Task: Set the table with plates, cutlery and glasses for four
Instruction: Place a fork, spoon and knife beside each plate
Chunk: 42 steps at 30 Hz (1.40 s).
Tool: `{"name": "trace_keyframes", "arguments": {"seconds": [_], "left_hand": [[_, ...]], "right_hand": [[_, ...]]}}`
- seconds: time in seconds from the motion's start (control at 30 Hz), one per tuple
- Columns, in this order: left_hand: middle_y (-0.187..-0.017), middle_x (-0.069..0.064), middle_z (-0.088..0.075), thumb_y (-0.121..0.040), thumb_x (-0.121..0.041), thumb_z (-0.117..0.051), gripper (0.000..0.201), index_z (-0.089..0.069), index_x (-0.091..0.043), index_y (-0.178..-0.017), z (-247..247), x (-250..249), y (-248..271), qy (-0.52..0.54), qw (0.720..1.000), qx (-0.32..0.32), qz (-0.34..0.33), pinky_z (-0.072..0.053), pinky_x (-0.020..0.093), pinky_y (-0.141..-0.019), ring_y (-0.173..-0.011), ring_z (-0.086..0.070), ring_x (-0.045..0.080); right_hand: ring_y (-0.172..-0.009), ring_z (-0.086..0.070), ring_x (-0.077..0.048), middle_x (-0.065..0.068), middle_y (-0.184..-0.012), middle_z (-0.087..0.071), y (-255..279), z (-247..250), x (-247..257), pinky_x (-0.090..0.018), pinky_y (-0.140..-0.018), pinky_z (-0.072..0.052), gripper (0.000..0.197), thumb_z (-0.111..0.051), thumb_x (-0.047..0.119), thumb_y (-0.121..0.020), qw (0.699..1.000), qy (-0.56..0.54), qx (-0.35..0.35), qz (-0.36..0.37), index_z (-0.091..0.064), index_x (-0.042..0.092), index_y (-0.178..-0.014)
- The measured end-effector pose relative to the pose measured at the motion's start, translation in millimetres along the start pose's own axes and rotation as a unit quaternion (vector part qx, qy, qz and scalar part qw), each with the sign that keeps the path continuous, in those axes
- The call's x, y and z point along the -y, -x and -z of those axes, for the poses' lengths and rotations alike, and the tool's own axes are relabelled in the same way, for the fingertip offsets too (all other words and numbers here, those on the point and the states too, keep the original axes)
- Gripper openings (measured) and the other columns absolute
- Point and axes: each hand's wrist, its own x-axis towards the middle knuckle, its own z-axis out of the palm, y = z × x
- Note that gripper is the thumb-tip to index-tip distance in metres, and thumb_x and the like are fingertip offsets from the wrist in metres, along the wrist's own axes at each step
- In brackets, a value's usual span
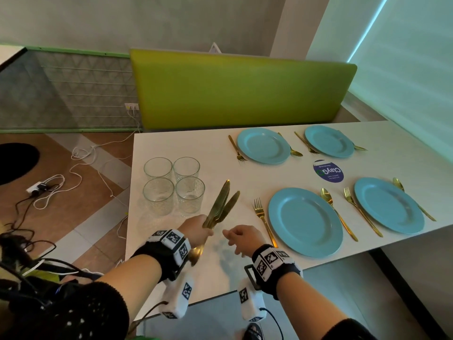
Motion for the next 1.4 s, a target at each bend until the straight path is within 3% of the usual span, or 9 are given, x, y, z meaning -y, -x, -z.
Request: {"name": "trace_keyframes", "arguments": {"seconds": [0.1, 0.37, 0.5, 0.63, 0.73, 0.83, 1.03, 1.2, 1.4], "left_hand": [[-0.105, 0.008, -0.065, -0.090, -0.019, -0.057, 0.022, -0.059, -0.010, -0.109, -6.5, -13.9, -2.1, 0.091, 0.996, 0.001, -0.003, -0.048, 0.033, -0.089, -0.097, -0.061, 0.023], [-0.106, 0.010, -0.067, -0.090, -0.015, -0.053, 0.019, -0.059, -0.012, -0.108, -18.3, -28.4, -4.7, 0.132, 0.991, 0.003, 0.005, -0.051, 0.041, -0.094, -0.100, -0.064, 0.026], [-0.086, 0.006, -0.065, -0.092, -0.006, -0.046, 0.011, -0.053, -0.011, -0.099, -9.7, -28.6, -8.8, 0.173, 0.984, -0.009, 0.039, -0.055, 0.035, -0.074, -0.079, -0.065, 0.023], [-0.080, 0.005, -0.058, -0.095, -0.008, -0.039, 0.013, -0.049, -0.008, -0.104, 7.7, -26.1, -11.8, 0.218, 0.974, -0.031, 0.058, -0.047, 0.024, -0.054, -0.062, -0.055, 0.017], [-0.081, 0.005, -0.053, -0.097, -0.012, -0.037, 0.011, -0.046, -0.011, -0.102, 14.7, -26.3, -11.2, 0.225, 0.973, -0.031, 0.040, -0.041, 0.022, -0.057, -0.063, -0.047, 0.014], [-0.075, 0.003, -0.047, -0.095, -0.008, -0.035, 0.014, -0.047, -0.009, -0.103, 14.1, -26.9, -12.4, 0.260, 0.965, -0.019, 0.039, -0.037, 0.023, -0.055, -0.060, -0.042, 0.014], [-0.068, 0.003, -0.041, -0.097, -0.014, -0.043, 0.016, -0.049, -0.009, -0.083, 13.0, -26.6, -15.8, 0.305, 0.951, 0.007, 0.043, -0.032, 0.019, -0.045, -0.053, -0.038, 0.011], [-0.068, 0.002, -0.042, -0.097, -0.013, -0.044, 0.015, -0.051, -0.007, -0.086, 13.7, -25.6, -16.7, 0.303, 0.952, 0.022, 0.024, -0.032, 0.014, -0.040, -0.052, -0.038, 0.010], [-0.067, 0.002, -0.042, -0.098, -0.013, -0.042, 0.013, -0.051, -0.005, -0.091, 12.1, -30.5, -16.9, 0.297, 0.955, 0.006, 0.017, -0.032, 0.017, -0.043, -0.052, -0.038, 0.010]], "right_hand": [[-0.063, -0.059, -0.009, 0.006, -0.088, -0.065, 2.3, 2.9, 7.3, -0.019, -0.056, -0.048, 0.031, -0.047, 0.041, -0.095, 0.994, -0.107, 0.023, -0.001, -0.066, 0.017, -0.101], [-0.057, -0.057, -0.014, -0.003, -0.072, -0.062, 1.7, 2.6, 13.3, -0.023, -0.052, -0.048, 0.026, -0.049, 0.025, -0.097, 0.959, -0.280, 0.019, -0.051, -0.063, 0.010, -0.079], [-0.064, -0.060, -0.015, -0.004, -0.074, -0.063, -6.6, 3.7, 15.5, -0.025, -0.054, -0.051, 0.021, -0.042, 0.017, -0.099, 0.961, -0.265, -0.015, -0.081, -0.058, 0.010, -0.086], [-0.061, -0.056, -0.012, -0.006, -0.082, -0.065, -17.8, 9.3, 4.9, -0.023, -0.053, -0.047, 0.031, -0.042, 0.019, -0.097, 0.980, -0.151, -0.067, -0.108, -0.061, 0.001, -0.113], [-0.099, -0.063, -0.023, -0.011, -0.114, -0.066, -21.3, 13.1, -0.7, -0.028, -0.084, -0.050, 0.034, -0.042, 0.025, -0.097, 0.987, 0.056, -0.103, -0.106, -0.064, 0.006, -0.115], [-0.117, -0.055, -0.028, -0.016, -0.125, -0.059, -25.7, 12.9, -0.6, -0.028, -0.091, -0.044, 0.034, -0.043, 0.017, -0.097, 0.983, 0.090, -0.120, -0.108, -0.059, 0.001, -0.122], [-0.119, -0.053, -0.031, -0.020, -0.128, -0.056, -31.8, 11.9, -5.9, -0.030, -0.092, -0.044, 0.033, -0.041, 0.007, -0.096, 0.977, 0.082, -0.153, -0.127, -0.053, -0.004, -0.125], [-0.109, -0.062, -0.026, -0.013, -0.116, -0.064, -33.5, 14.2, -13.9, -0.032, -0.087, -0.051, 0.028, -0.042, 0.009, -0.096, 0.957, 0.176, -0.176, -0.150, -0.060, 0.004, -0.116], [-0.103, -0.063, -0.027, -0.011, -0.111, -0.065, -35.3, 14.5, -21.8, -0.032, -0.084, -0.049, 0.027, -0.048, 0.023, -0.095, 0.963, 0.153, -0.172, -0.140, -0.065, 0.008, -0.111]]}}
